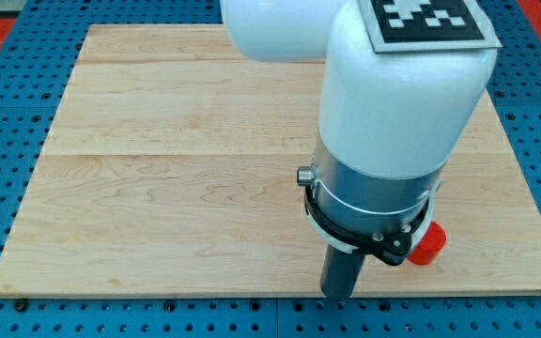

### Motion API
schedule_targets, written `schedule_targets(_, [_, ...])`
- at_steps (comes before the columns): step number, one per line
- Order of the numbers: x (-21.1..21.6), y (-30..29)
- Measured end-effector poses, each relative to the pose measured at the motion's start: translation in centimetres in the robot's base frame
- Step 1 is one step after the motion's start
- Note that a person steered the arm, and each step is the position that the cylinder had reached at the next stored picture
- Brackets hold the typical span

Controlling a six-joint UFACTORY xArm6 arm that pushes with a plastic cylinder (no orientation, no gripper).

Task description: Move the red circle horizontal to the yellow hexagon

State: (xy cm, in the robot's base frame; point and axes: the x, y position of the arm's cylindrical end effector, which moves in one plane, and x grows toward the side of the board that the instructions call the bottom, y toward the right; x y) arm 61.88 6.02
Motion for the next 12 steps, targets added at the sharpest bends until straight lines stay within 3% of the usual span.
schedule_targets(2, [0.0,2.8])
schedule_targets(3, [-0.1,10.6])
schedule_targets(4, [-0.8,13.0])
schedule_targets(6, [-5.6,9.6])
schedule_targets(8, [-7.6,0.6])
schedule_targets(9, [-8.0,-1.1])
schedule_targets(12, [-7.1,0.9])
